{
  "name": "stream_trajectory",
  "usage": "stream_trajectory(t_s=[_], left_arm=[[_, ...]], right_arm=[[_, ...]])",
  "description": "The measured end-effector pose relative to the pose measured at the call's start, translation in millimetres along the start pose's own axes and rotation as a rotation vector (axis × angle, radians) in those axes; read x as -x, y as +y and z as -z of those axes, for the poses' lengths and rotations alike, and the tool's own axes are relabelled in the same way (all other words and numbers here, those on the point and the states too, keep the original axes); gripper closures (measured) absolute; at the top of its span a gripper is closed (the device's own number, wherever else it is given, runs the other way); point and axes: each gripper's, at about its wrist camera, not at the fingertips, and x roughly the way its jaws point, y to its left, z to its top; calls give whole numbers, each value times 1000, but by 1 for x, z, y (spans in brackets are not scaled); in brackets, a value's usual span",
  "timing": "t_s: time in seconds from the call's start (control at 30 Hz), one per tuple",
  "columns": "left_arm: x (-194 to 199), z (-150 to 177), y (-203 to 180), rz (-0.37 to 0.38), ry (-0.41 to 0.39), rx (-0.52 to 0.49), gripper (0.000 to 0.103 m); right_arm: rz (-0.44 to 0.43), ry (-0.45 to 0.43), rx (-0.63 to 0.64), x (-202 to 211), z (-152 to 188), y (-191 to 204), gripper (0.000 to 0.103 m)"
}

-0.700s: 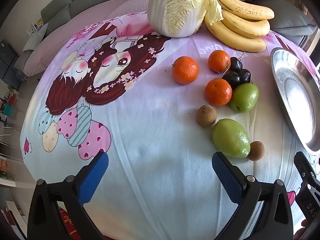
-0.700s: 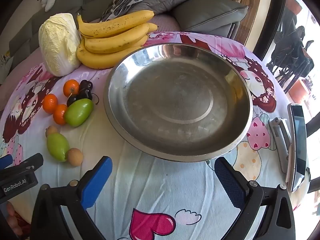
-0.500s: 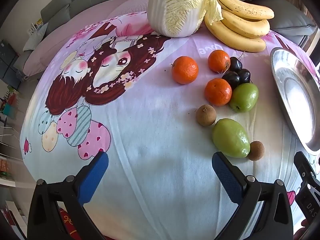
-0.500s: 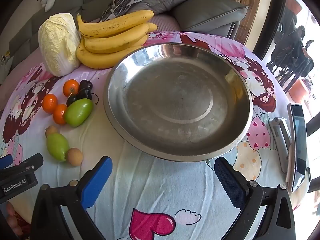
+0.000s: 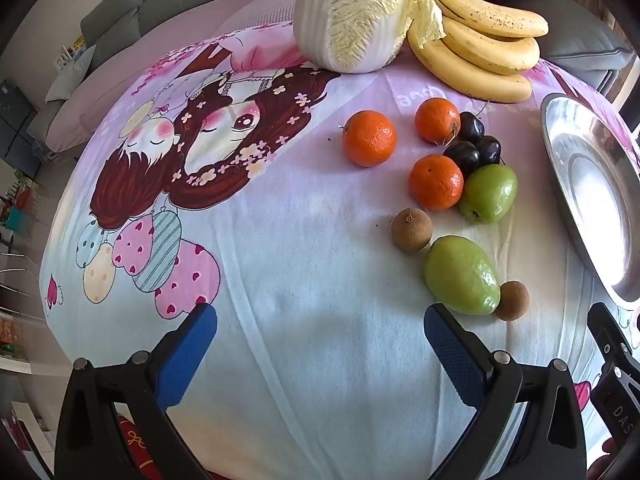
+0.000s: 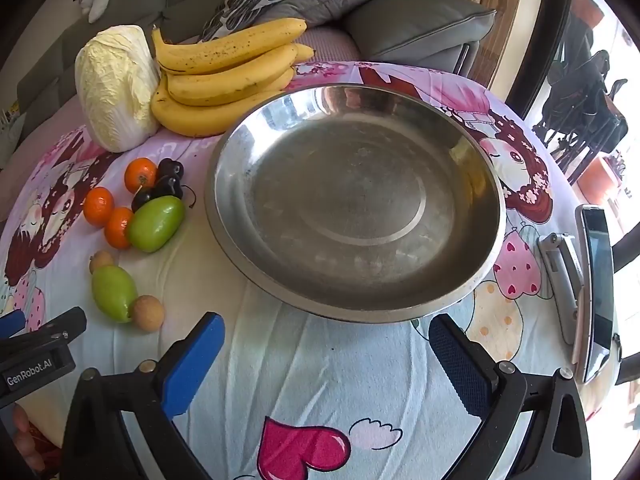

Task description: Organize fruits

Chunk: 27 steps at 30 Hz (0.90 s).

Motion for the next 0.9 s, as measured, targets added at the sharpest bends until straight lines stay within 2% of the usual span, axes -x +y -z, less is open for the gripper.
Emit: stream_trajectory(t_s=[0.9], left_arm=[[0, -1, 0, 0, 3, 2, 0]], right_arm=[[-1, 5, 5, -3, 3, 1, 0]])
